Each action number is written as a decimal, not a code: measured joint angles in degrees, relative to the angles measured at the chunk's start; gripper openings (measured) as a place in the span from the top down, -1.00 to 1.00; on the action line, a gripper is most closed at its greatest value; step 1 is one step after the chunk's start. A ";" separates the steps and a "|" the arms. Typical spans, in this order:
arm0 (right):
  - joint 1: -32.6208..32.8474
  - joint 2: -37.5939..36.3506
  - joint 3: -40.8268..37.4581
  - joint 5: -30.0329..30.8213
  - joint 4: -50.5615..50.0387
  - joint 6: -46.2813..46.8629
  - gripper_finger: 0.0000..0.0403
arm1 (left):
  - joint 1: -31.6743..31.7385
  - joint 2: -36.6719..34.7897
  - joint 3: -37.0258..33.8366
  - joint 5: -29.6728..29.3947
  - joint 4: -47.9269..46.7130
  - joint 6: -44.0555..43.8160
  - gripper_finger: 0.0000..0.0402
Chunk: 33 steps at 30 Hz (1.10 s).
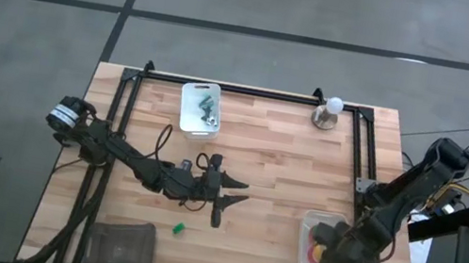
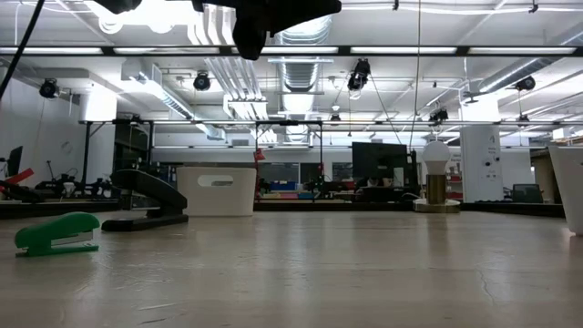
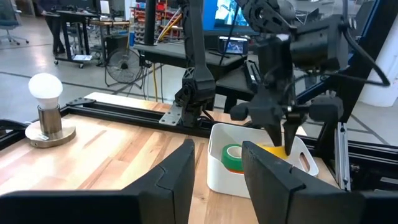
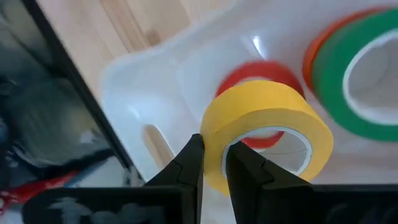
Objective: Pick and place Stapler, Stapler remover, tape
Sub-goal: Put the yellow tape into the bottom white bin, then put the green stapler into the black bin
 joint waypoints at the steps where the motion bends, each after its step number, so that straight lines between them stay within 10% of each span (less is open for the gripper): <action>1: 0.02 0.83 0.00 -0.85 -0.08 -0.23 0.78 | 0.00 0.00 0.00 0.01 0.00 0.00 0.32; 14: -0.35 3.97 -0.02 -2.02 0.42 -2.59 0.76 | 0.04 0.00 0.00 0.00 0.00 -0.14 0.33; 33: -0.37 -1.00 0.81 3.12 0.30 -3.35 0.20 | 0.00 -0.04 0.00 0.00 -0.07 -0.14 0.32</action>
